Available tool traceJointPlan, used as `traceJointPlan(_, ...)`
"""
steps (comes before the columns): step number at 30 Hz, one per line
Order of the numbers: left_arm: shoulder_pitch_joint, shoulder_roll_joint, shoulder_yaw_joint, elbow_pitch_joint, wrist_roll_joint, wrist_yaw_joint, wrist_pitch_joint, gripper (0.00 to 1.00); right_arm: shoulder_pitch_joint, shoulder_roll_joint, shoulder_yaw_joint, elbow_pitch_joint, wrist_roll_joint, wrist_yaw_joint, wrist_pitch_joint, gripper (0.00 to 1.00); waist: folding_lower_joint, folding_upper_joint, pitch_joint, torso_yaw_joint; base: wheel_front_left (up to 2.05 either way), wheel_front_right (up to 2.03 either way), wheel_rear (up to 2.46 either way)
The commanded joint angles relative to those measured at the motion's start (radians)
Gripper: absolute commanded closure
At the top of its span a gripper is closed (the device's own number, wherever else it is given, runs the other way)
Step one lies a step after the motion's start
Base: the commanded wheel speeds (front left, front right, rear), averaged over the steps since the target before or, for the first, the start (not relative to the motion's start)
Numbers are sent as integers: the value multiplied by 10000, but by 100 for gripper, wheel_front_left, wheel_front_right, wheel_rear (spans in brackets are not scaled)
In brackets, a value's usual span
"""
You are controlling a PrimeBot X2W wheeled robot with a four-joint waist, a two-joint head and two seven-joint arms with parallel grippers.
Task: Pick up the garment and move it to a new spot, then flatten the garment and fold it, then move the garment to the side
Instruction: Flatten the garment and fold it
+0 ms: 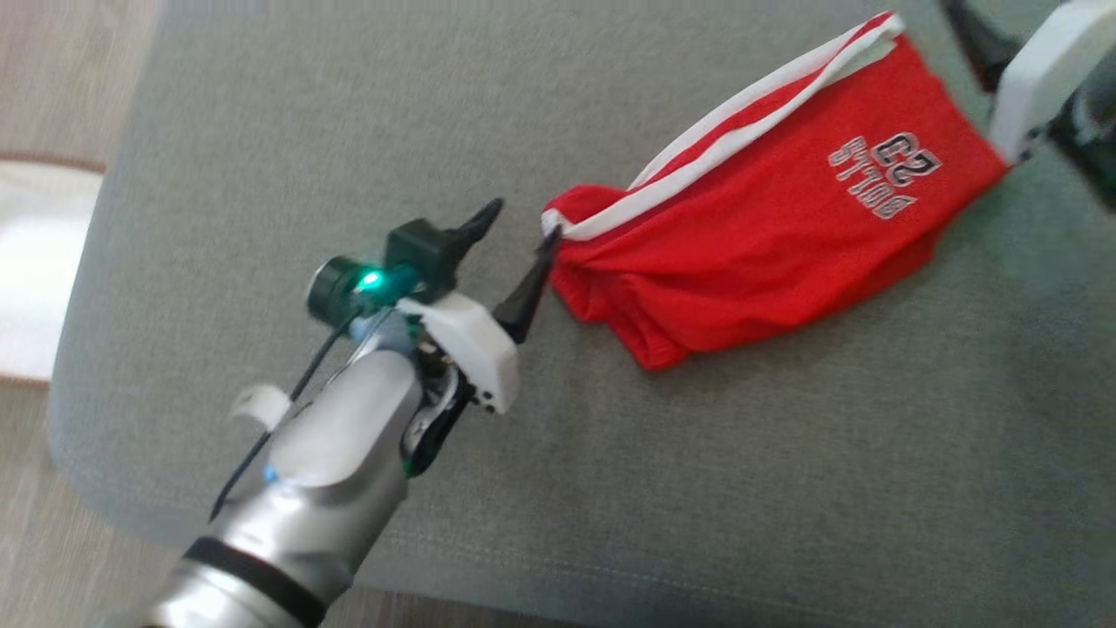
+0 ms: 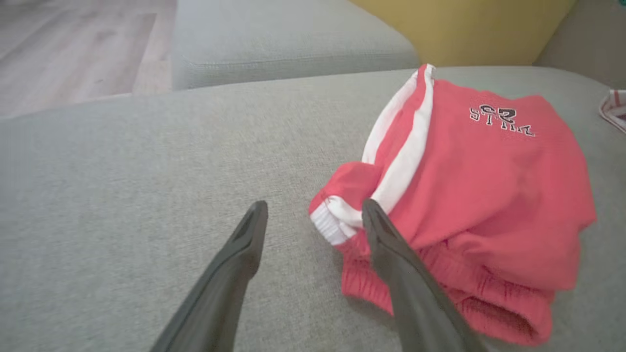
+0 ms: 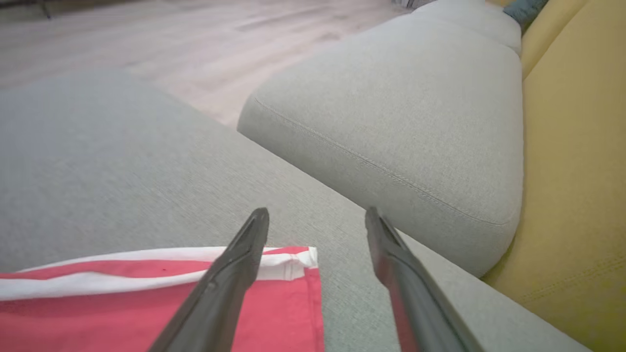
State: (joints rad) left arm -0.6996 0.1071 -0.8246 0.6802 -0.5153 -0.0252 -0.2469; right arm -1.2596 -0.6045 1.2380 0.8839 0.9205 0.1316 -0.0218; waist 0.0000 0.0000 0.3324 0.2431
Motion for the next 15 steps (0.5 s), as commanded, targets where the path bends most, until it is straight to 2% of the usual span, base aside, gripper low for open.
traceJointPlan(1,47,432,510,-308,-126,134,-109,0,448,119,-185,-35,214,-9,-448,0,0,0,-586,-435,0,0,0)
traceJointPlan(6,586,764,1438,-1111,-431,593,-142,0,1170,427,-584,-189,780,-9,-1683,0,0,0,-1251,-903,0,0,0)
traceJointPlan(11,1461,946,2695,-2503,-455,1046,-146,0,1929,544,-1156,-418,950,-9,-2303,0,0,0,-1801,-1317,0,0,0)
traceJointPlan(15,2330,859,3827,-3666,-269,1258,-147,0,2638,635,-2453,-842,720,-9,-2391,0,0,0,-2166,-1647,0,0,0)
